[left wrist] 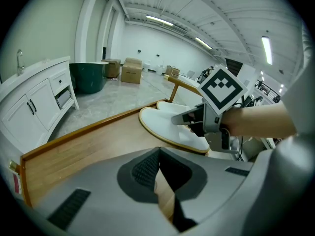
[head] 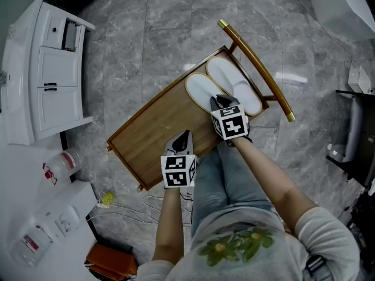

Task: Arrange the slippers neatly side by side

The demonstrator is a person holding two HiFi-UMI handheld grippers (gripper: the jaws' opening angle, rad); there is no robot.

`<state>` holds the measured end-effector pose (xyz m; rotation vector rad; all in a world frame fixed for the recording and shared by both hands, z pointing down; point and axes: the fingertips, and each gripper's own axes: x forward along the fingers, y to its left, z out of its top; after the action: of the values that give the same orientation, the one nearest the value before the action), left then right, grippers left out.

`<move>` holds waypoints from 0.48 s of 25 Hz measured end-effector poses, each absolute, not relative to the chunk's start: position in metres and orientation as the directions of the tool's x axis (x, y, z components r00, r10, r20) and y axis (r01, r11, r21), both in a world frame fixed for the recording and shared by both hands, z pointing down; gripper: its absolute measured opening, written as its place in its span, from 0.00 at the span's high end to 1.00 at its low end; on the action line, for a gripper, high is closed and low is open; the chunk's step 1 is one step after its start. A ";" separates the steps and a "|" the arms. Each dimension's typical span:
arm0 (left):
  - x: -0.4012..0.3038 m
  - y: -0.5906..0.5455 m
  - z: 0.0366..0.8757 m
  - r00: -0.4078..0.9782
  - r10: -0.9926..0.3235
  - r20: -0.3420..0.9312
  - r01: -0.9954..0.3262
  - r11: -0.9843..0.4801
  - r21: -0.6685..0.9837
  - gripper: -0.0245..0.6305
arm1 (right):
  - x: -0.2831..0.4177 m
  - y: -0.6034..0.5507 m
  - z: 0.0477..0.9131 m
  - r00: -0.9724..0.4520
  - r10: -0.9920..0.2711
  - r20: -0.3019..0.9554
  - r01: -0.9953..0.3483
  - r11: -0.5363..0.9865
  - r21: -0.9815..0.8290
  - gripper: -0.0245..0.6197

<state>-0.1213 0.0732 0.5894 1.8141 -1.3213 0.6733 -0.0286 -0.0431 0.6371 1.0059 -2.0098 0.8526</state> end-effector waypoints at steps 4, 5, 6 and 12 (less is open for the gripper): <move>-0.121 0.074 0.591 0.323 -0.531 0.783 -0.946 -0.160 0.282 0.94 | -0.029 -0.043 0.640 -0.435 -0.368 0.822 -0.852 0.463 -0.243 0.90; -0.121 0.074 0.591 0.323 -0.530 0.784 -0.946 -0.160 0.282 0.94 | -0.030 -0.043 0.641 -0.435 -0.367 0.822 -0.854 0.459 -0.247 0.90; -0.120 0.074 0.591 0.324 -0.530 0.784 -0.946 -0.160 0.283 0.94 | -0.030 -0.043 0.641 -0.436 -0.366 0.822 -0.854 0.455 -0.251 0.90; -0.121 0.068 0.590 0.327 -0.535 0.779 -0.945 -0.162 0.286 0.94 | -0.034 -0.045 0.639 -0.460 -0.365 0.809 -0.843 0.467 -0.268 0.85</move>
<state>-0.1214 0.0676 0.5903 1.8184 -1.3138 0.6685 -0.0335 -0.0452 0.6390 1.0008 -2.0289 0.8897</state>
